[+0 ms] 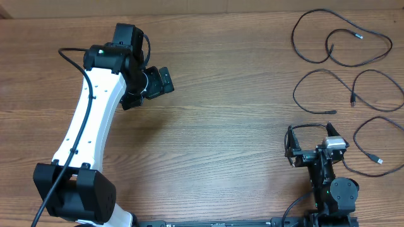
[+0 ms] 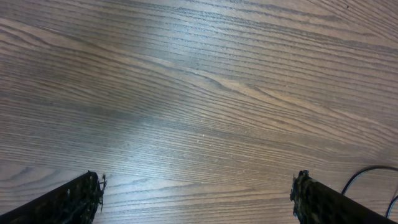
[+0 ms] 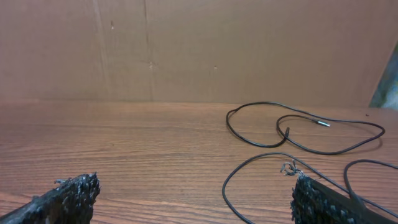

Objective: Untangle cables

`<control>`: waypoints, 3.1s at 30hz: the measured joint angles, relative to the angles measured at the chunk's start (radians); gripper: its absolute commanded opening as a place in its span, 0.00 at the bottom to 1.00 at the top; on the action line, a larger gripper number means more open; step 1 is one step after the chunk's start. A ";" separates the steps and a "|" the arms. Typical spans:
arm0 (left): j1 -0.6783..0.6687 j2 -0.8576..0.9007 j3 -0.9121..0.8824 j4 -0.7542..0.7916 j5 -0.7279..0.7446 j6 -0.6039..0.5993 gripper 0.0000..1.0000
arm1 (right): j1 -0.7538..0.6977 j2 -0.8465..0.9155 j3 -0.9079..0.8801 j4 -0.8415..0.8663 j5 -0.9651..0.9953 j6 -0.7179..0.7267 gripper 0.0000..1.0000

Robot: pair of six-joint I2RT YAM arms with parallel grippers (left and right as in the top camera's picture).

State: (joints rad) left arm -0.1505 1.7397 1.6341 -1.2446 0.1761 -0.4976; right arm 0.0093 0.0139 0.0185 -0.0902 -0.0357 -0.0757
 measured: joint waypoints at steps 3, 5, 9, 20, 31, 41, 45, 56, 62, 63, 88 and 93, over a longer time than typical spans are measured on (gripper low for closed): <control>0.000 0.000 0.000 0.000 0.000 0.000 1.00 | 0.000 0.000 0.000 0.000 0.000 0.000 1.00; 0.000 0.000 0.000 0.000 0.000 0.000 0.99 | 0.000 0.000 0.000 0.000 0.000 0.000 1.00; 0.000 0.000 0.000 0.000 0.000 0.000 0.99 | 0.000 0.000 0.000 0.000 0.000 0.000 1.00; 0.000 0.000 0.000 0.000 -0.001 0.002 1.00 | 0.000 0.000 0.000 0.000 0.000 0.000 1.00; 0.000 0.000 0.000 -0.017 -0.031 0.007 0.99 | 0.000 0.000 0.000 0.000 0.000 -0.001 1.00; -0.002 -0.034 -0.039 0.019 -0.064 0.007 0.99 | 0.000 0.000 0.000 0.000 0.000 -0.001 1.00; -0.014 -0.141 -0.137 0.129 -0.087 0.008 0.99 | 0.000 0.000 0.000 0.000 0.000 0.000 1.00; -0.018 -0.489 -0.394 0.233 -0.171 0.091 1.00 | 0.000 0.000 0.000 0.000 0.000 -0.003 1.00; -0.018 -0.587 -0.431 0.198 -0.189 0.110 1.00 | 0.000 0.000 0.000 0.000 0.000 -0.003 1.00; -0.018 -0.607 -0.431 0.198 -0.189 0.110 0.99 | 0.000 0.000 0.000 0.000 0.000 -0.003 1.00; 0.068 -1.144 -0.782 0.253 -0.159 0.210 1.00 | 0.000 0.000 0.000 0.000 0.000 -0.003 1.00; 0.068 -1.204 -0.882 0.325 -0.151 0.213 1.00 | 0.000 0.000 0.000 0.000 -0.001 -0.003 1.00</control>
State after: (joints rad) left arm -0.0822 0.5358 0.7517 -0.9192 0.0254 -0.2844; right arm 0.0093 0.0139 0.0185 -0.0898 -0.0364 -0.0788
